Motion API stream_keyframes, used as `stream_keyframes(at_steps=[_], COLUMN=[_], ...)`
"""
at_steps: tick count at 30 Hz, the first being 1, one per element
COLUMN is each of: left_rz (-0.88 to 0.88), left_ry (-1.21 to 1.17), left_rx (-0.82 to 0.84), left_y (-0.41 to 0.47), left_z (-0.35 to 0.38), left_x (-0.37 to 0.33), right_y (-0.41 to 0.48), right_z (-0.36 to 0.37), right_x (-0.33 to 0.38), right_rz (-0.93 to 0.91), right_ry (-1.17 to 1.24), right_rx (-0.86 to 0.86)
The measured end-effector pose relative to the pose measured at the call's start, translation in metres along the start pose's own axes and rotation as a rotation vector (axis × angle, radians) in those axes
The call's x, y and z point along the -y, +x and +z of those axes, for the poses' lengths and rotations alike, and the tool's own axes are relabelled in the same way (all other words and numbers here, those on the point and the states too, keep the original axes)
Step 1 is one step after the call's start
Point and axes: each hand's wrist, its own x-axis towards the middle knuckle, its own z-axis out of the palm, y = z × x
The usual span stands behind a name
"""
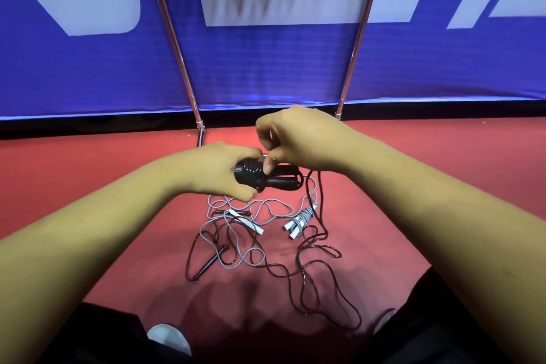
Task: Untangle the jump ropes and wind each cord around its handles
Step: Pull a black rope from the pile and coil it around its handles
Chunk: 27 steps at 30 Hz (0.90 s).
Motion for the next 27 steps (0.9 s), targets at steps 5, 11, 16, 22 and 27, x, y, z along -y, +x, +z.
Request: stream_keyframes(at_steps=[5, 11, 16, 22, 27], left_rz=[0.029, 0.050, -0.040, -0.137, -0.189], left_ry=[-0.265, -0.493, -0.698, -0.711, -0.528], left_rx=[0.006, -0.014, -0.322, -0.577, -0.489], left_y=[-0.007, -0.012, -0.006, 0.003, 0.004], left_z=[-0.006, -0.007, -0.015, -0.018, -0.019], left_x=[-0.010, -0.020, -0.007, 0.015, 0.035], right_y=[-0.002, -0.001, 0.003, 0.005, 0.002], right_z=[-0.008, 0.017, 0.041, 0.048, 0.039], right_x=[-0.019, -0.034, -0.031, -0.016, -0.001], right_rz=[0.072, 0.204, 0.297, 0.330, 0.342], right_ry=[0.526, 1.195, 1.362, 1.163, 0.815], right_rx=[-0.005, 0.191, 0.151, 0.087, 0.116])
